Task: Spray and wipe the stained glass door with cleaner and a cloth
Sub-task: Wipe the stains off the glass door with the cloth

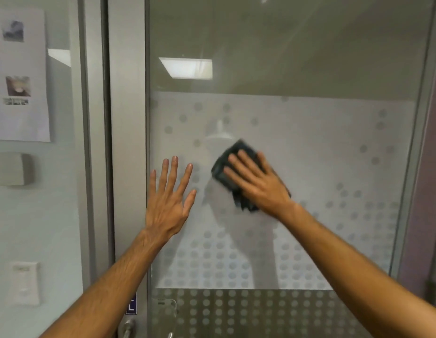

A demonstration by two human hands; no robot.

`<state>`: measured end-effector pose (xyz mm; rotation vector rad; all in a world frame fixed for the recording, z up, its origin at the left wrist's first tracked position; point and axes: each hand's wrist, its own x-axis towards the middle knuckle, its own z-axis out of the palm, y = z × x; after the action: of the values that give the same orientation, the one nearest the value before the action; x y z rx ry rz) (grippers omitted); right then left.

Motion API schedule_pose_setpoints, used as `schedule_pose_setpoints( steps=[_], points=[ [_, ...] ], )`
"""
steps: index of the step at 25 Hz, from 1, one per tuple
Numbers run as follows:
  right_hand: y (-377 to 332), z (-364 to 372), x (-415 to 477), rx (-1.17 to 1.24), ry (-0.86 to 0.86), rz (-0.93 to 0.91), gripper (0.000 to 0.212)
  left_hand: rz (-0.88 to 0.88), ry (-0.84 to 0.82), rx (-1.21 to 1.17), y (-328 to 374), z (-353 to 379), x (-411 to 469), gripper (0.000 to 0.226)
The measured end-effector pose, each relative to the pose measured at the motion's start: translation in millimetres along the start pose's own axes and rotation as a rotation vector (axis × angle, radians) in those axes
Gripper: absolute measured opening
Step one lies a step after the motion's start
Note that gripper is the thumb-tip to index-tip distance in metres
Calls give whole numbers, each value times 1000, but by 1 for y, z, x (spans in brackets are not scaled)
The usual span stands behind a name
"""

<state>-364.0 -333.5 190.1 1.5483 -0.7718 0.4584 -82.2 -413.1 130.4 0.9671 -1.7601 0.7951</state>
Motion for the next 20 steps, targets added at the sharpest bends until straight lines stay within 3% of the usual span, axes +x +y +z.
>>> schedule_pose_setpoints(
  steps=[2,5,8,10,14,20],
  points=[
    [45,-14,26,-118,49,208,44,29,-9,-30,12,0,1,68],
    [85,-30,35,-137,-40,513,56,60,3,-67,33,3,6,68],
    [52,-24,26,-40,-17,561,62,65,14,-37,37,2,13,68],
    [16,-15,-21,20,-20,491,66,81,11,-29,53,7,9,68],
    [-63,-6,-144,94,-199,232,68,99,-4,-48,87,18,-4,67],
    [-21,-9,-196,120,-316,-305,56,83,4,-16,138,30,-6,67]
  ],
)
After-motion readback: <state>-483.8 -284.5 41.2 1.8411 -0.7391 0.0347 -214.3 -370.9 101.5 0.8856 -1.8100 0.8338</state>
